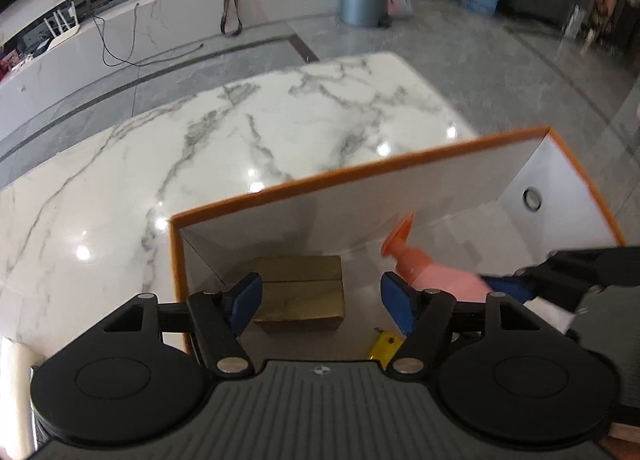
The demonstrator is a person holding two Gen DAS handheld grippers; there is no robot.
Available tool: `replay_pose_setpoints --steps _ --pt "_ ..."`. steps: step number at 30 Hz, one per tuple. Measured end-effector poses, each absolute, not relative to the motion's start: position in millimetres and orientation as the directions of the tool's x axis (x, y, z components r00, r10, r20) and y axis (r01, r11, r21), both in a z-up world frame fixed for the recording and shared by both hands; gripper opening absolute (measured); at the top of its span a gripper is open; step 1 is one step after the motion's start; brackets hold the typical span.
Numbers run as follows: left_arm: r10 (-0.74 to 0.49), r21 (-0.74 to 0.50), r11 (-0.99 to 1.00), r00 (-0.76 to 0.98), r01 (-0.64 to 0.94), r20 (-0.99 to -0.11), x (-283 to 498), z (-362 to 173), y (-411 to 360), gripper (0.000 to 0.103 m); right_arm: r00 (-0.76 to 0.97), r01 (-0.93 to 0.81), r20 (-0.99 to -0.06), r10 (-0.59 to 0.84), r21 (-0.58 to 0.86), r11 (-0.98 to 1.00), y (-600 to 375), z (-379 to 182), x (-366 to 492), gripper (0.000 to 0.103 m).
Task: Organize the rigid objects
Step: 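Open both tools to release the brown box and pink bottle into the box, then move both tools back toward the items on the table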
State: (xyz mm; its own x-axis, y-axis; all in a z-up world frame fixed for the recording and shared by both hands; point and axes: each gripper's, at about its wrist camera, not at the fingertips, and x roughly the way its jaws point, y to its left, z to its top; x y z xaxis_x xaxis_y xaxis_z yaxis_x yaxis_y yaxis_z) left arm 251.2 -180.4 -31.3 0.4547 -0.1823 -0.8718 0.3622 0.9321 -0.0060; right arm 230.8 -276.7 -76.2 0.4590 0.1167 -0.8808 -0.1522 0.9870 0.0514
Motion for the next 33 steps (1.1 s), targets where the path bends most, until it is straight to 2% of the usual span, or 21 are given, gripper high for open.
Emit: replay_pose_setpoints --steps 6,18,22,28,33 --pt "-0.234 -0.077 0.944 0.488 0.320 -0.841 246 -15 -166 0.081 0.416 -0.186 -0.904 0.102 0.025 0.982 -269 -82 233 0.043" --pt "-0.210 -0.064 0.953 0.497 0.295 -0.842 240 -11 -152 0.082 0.435 -0.238 -0.897 0.079 -0.030 0.971 -260 -80 229 0.045" --pt "-0.218 -0.070 0.953 0.505 0.295 -0.835 235 -4 -147 0.082 0.469 -0.224 -0.882 0.056 -0.057 0.973 -259 -75 226 0.063" --pt "-0.223 -0.072 0.954 0.529 0.290 -0.819 225 10 -139 0.082 0.558 -0.178 -0.829 0.016 -0.102 0.979 -260 -65 215 0.066" --pt "-0.250 -0.087 0.949 0.551 0.304 -0.796 214 24 -130 0.082 0.617 -0.114 -0.787 0.008 -0.079 0.990 -267 -51 204 0.067"
